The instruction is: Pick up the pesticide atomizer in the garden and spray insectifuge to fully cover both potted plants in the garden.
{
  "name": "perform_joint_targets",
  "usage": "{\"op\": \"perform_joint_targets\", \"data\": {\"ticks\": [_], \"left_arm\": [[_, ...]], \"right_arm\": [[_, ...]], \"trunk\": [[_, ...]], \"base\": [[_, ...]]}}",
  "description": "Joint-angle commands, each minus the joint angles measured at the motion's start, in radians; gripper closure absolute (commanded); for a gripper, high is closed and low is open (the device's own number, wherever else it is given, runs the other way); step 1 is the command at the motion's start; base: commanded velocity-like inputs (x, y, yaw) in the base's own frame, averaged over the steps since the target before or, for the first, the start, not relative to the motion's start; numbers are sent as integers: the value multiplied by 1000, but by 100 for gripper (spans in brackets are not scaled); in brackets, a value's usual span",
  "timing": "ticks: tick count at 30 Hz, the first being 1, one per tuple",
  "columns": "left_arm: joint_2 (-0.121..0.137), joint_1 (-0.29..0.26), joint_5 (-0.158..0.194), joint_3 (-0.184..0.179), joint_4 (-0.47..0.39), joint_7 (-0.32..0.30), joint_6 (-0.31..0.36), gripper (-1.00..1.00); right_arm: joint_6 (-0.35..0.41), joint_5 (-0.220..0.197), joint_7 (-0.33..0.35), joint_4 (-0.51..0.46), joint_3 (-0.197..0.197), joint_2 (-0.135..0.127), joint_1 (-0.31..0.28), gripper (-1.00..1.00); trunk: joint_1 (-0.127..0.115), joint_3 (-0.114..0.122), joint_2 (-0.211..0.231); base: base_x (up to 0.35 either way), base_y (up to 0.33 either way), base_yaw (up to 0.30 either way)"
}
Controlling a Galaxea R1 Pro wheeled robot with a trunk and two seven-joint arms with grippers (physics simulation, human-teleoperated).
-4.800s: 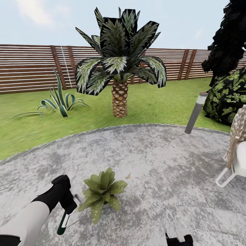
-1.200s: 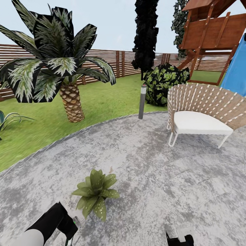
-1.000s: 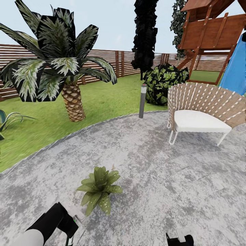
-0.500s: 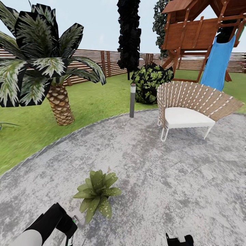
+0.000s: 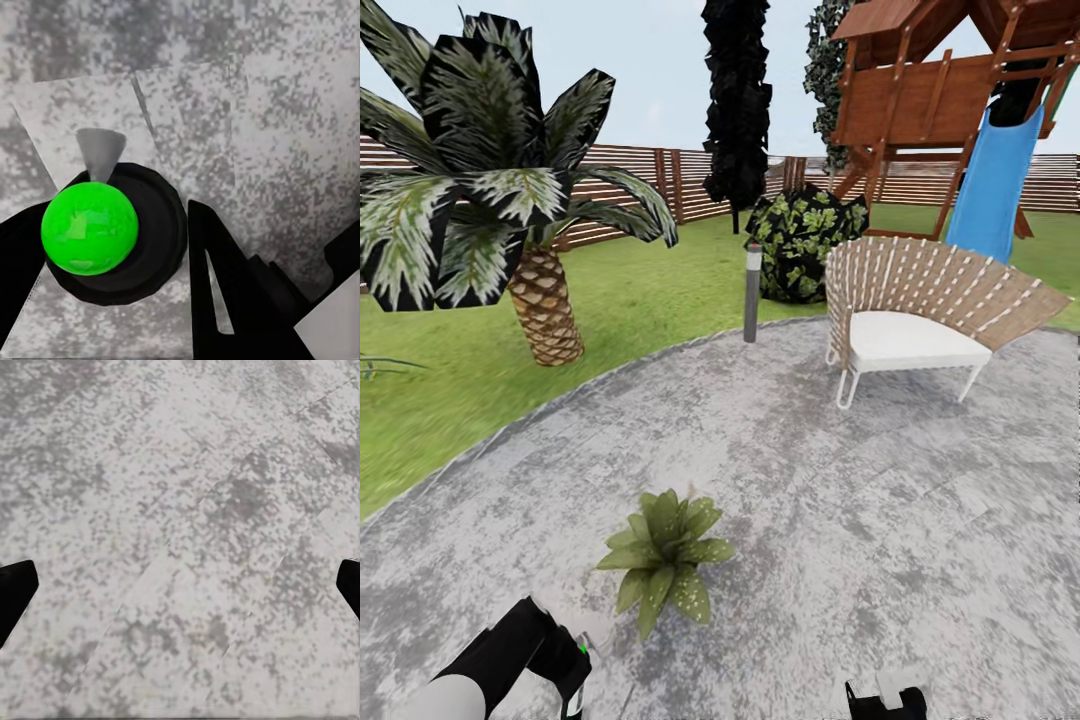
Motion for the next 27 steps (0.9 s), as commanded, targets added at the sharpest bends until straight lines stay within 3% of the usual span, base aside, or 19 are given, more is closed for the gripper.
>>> {"op": "perform_joint_targets", "data": {"ticks": [1,7,16,20,27], "left_arm": [[-1,0,-1,0,-2,-4,6,100],[-9,0,1,-4,0,-6,5,100],[-9,0,1,-5,0,-8,3,100],[-8,0,-1,-5,-2,-5,4,100],[-8,0,-1,-3,-2,-4,5,100]], "right_arm": [[-2,7,-10,1,8,0,-1,-100],[-2,7,-10,1,8,0,-1,-100],[-2,7,-9,1,9,0,-1,-100],[-1,7,-9,1,9,0,-1,-100],[-1,7,-8,1,9,1,-1,-100]], "trunk": [[0,-1,0],[0,-1,0],[0,-1,0],[0,-1,0],[0,-1,0]], "base": [[-8,301,-197],[-1,280,-286],[-5,22,-210],[-232,102,-29],[-272,227,-260]]}}
